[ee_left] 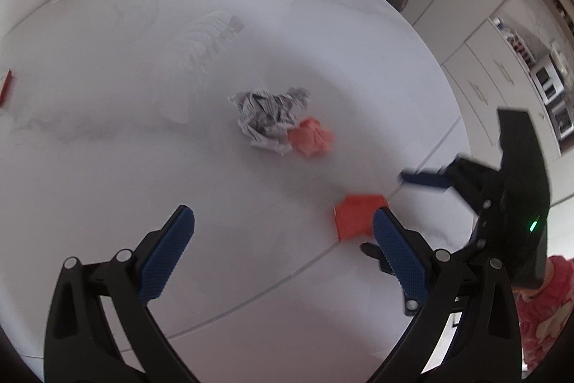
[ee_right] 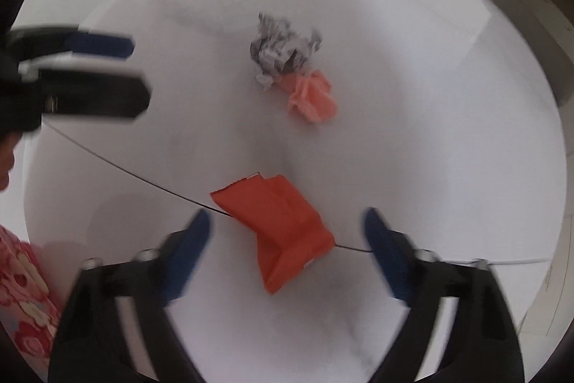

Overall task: Collect trash
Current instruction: 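Grasp the red paper with the right tool while the left tool grasps the crumpled newspaper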

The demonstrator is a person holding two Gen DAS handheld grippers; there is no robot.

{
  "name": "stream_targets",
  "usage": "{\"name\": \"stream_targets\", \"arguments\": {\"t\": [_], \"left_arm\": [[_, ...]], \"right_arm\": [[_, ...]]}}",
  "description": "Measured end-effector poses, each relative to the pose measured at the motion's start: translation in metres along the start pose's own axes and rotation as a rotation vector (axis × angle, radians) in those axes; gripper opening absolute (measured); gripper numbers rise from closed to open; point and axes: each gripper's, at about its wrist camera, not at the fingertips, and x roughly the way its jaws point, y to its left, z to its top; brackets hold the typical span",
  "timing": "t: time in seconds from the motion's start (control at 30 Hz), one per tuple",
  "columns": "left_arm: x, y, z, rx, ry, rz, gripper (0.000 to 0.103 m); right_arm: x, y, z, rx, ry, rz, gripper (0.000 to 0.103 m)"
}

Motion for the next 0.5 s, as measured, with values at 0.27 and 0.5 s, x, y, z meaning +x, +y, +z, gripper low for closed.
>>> {"name": "stream_targets", "arguments": {"t": [0.27, 0.5], "left_arm": [[0.034, -0.003, 0.033, -0.082, 0.005, 0.017, 0.095], [0.074, -0.011, 0.060, -0.175, 0.038, 0.099, 0.094]], "right_arm": [[-0.001, -0.009, -0.006, -0.001, 0.003, 0.050, 0.040], [-0.028, -0.026, -0.026, 0.118, -0.067, 0.101, 0.040]]}}
